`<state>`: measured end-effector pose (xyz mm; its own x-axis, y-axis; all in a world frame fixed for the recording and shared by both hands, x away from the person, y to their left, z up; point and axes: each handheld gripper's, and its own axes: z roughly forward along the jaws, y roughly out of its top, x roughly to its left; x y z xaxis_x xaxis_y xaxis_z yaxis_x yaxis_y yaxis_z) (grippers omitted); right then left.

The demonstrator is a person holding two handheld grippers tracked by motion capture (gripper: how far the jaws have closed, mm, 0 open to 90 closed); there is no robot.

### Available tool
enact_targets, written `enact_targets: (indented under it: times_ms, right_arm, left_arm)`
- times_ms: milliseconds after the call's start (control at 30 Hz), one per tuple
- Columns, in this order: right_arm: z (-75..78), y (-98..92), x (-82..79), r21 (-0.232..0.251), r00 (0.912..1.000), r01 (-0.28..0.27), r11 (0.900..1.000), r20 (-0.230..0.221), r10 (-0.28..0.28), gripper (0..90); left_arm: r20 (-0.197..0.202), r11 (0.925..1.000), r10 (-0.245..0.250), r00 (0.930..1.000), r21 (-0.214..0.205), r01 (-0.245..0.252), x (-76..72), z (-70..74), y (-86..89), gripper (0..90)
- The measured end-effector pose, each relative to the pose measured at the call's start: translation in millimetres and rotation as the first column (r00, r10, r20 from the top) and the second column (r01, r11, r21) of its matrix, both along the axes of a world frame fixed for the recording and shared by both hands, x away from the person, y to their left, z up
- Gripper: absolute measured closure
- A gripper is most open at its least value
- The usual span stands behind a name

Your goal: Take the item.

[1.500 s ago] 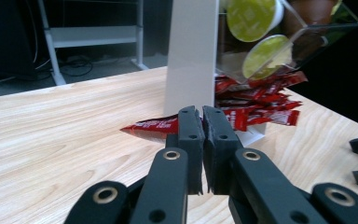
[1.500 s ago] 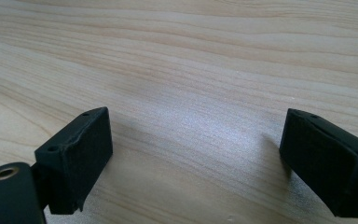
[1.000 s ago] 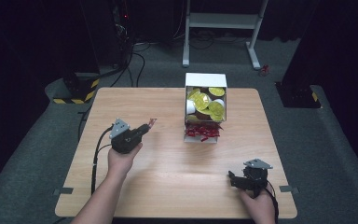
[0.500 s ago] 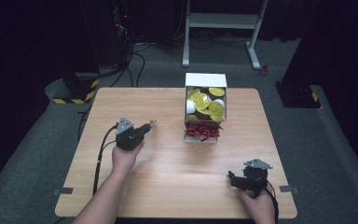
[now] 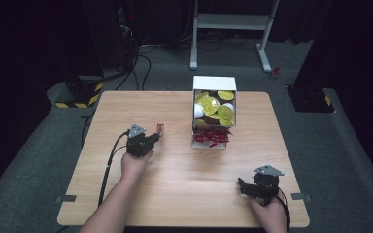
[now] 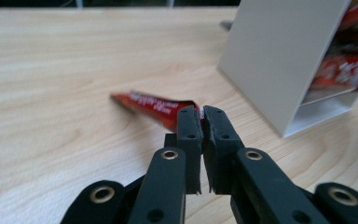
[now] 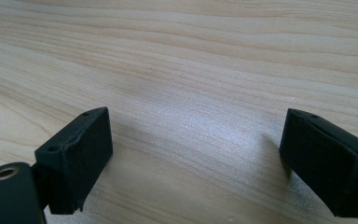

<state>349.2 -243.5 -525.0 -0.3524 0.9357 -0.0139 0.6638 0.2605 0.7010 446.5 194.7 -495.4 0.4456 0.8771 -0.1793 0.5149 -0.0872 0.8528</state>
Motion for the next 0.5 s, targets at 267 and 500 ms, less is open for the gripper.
enact_targets:
  times_ms: [267,500]
  right_arm:
    - [0.0,0.0,0.0,0.000,1.0000,0.000,1.0000,0.000,0.000,9.4]
    - [0.0,0.0,0.0,0.000,1.0000,0.000,1.0000,0.000,0.000,9.3]
  left_arm:
    - [-0.095,0.9984,0.000,0.9954,0.057,0.005,4.3,-17.0,-9.6,84.1]
    - [-0.132,0.9966,0.010,0.9912,0.082,0.001,6.5,-25.9,-12.5,82.4]
